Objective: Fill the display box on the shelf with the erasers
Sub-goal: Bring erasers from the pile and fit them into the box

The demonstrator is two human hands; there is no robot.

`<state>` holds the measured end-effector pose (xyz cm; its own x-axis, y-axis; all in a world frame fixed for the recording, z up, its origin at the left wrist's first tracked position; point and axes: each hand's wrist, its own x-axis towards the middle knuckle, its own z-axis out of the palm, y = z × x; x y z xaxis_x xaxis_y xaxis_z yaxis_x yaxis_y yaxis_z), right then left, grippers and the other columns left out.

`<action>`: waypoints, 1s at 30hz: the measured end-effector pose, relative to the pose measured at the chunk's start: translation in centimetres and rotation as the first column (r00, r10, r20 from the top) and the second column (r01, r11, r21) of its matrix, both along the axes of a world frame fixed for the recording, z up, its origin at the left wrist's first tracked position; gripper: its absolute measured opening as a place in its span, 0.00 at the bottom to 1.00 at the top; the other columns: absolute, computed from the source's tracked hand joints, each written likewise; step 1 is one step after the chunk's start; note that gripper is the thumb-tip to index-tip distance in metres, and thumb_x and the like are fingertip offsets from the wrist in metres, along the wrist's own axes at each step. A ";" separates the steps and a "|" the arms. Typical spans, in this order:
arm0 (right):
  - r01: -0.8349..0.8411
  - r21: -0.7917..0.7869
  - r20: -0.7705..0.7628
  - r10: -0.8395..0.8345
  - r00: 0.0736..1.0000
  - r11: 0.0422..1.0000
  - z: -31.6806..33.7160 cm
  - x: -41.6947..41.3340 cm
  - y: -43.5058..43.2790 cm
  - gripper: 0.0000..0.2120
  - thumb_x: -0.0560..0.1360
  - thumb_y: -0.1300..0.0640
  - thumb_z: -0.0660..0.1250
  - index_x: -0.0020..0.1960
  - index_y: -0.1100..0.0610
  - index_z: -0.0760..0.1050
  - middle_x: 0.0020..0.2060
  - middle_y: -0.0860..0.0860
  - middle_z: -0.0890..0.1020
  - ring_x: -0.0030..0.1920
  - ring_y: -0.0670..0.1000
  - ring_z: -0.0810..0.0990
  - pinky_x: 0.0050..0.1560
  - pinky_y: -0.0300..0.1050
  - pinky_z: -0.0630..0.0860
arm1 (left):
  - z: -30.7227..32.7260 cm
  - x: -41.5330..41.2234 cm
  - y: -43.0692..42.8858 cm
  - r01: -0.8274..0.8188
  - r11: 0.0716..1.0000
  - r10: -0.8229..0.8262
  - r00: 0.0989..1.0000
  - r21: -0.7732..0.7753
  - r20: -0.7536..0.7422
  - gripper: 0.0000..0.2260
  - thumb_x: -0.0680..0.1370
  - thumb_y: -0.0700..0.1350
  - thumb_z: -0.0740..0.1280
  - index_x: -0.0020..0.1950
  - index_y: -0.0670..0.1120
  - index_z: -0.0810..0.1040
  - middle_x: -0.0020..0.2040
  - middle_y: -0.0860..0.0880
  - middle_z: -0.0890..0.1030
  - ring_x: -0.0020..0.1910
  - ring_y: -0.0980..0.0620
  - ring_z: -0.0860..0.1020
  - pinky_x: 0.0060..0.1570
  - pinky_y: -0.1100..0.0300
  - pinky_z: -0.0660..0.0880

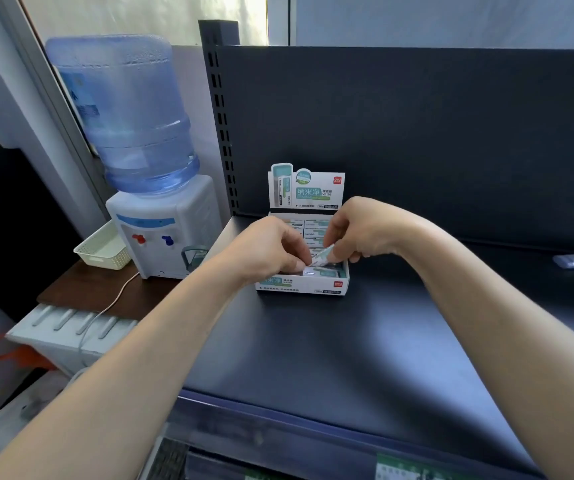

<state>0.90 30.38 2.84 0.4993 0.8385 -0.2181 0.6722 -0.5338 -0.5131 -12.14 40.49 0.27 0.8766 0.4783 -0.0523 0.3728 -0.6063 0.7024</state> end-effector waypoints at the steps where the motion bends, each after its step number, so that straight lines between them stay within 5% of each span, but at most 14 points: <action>1: -0.007 -0.001 0.027 0.007 1.000 1.000 -0.1 -0.1 0.0 0.05 0.69 0.62 0.74 0.44 0.58 0.81 0.30 0.50 0.79 0.28 0.46 0.75 0.29 0.36 0.71 | 0.1 0.0 0.0 0.006 1.000 -0.006 1.000 0.019 -0.008 0.06 0.72 0.35 0.71 0.44 0.45 0.84 0.39 0.49 0.82 0.36 0.57 0.77 0.46 0.66 0.76; 6: -0.022 -0.013 0.082 0.023 0.996 1.000 -0.3 -0.3 0.0 0.04 0.69 0.61 0.74 0.41 0.57 0.80 0.29 0.49 0.78 0.28 0.46 0.74 0.30 0.38 0.71 | 0.3 0.2 0.0 0.046 0.995 -0.042 0.998 0.086 -0.052 0.06 0.72 0.37 0.71 0.45 0.46 0.84 0.33 0.56 0.78 0.31 0.62 0.73 0.29 0.80 0.67; 16: -0.020 -0.029 0.197 0.025 0.980 0.999 -0.2 -0.8 0.0 0.05 0.68 0.57 0.75 0.43 0.53 0.80 0.33 0.45 0.76 0.34 0.45 0.74 0.38 0.40 0.71 | 0.2 0.1 0.8 0.202 0.975 -0.196 0.978 0.088 -0.078 0.06 0.74 0.36 0.68 0.45 0.47 0.80 0.38 0.55 0.78 0.36 0.59 0.74 0.36 0.74 0.71; 25: 0.032 -0.027 0.195 -0.026 0.980 0.999 -0.1 -1.4 -0.2 0.05 0.69 0.58 0.75 0.43 0.54 0.81 0.34 0.45 0.76 0.39 0.48 0.75 0.33 0.37 0.69 | 0.3 0.4 1.5 0.259 0.964 -0.251 0.961 0.063 -0.119 0.08 0.72 0.34 0.68 0.44 0.47 0.75 0.42 0.55 0.78 0.26 0.70 0.72 0.30 0.79 0.67; 30: 0.064 -0.026 0.199 -0.058 0.978 0.998 -0.1 -1.8 -0.2 0.08 0.69 0.58 0.75 0.47 0.55 0.82 0.40 0.48 0.79 0.44 0.50 0.77 0.42 0.40 0.71 | 0.5 0.4 1.5 0.233 0.968 -0.221 0.968 0.089 -0.121 0.08 0.71 0.36 0.69 0.41 0.48 0.76 0.40 0.56 0.78 0.30 0.63 0.72 0.27 0.79 0.66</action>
<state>-0.90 30.18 2.77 0.5853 0.7993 -0.1360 0.7243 -0.5909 -0.3553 -11.73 42.00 0.75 0.9545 0.2751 -0.1150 0.2879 -0.7503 0.5951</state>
